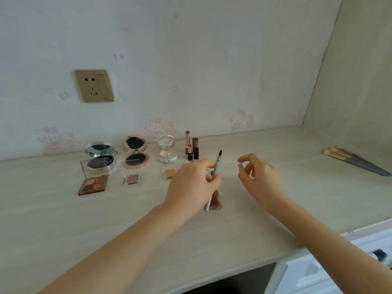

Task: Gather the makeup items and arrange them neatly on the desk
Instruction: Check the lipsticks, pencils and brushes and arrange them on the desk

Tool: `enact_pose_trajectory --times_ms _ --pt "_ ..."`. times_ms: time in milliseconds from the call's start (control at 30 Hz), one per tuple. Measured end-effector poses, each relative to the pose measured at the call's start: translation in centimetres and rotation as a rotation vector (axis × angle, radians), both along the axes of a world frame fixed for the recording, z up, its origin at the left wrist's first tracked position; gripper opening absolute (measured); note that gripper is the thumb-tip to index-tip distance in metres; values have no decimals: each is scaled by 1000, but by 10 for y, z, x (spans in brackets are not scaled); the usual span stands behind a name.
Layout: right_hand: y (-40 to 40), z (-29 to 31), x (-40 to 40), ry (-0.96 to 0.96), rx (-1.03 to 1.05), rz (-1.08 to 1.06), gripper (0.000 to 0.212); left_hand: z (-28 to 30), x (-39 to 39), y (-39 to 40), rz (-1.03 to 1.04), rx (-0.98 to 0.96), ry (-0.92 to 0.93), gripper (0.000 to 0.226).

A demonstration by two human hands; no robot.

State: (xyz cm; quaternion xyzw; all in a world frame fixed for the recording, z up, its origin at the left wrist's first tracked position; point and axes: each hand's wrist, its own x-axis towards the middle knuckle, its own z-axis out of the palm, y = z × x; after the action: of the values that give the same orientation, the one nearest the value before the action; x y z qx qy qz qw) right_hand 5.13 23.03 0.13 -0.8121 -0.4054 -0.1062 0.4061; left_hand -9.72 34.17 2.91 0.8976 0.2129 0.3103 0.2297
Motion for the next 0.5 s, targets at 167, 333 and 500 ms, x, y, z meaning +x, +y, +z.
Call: enact_pose_trajectory --times_ms 167,333,500 --pt "-5 -9 11 -57 -93 -2 17 -3 42 -7 5 79 106 28" --pt "-7 -11 12 -130 -140 10 20 -11 64 -9 46 191 189 21" --pt "-5 -11 14 -145 -236 3 25 -19 72 -7 46 248 232 19"
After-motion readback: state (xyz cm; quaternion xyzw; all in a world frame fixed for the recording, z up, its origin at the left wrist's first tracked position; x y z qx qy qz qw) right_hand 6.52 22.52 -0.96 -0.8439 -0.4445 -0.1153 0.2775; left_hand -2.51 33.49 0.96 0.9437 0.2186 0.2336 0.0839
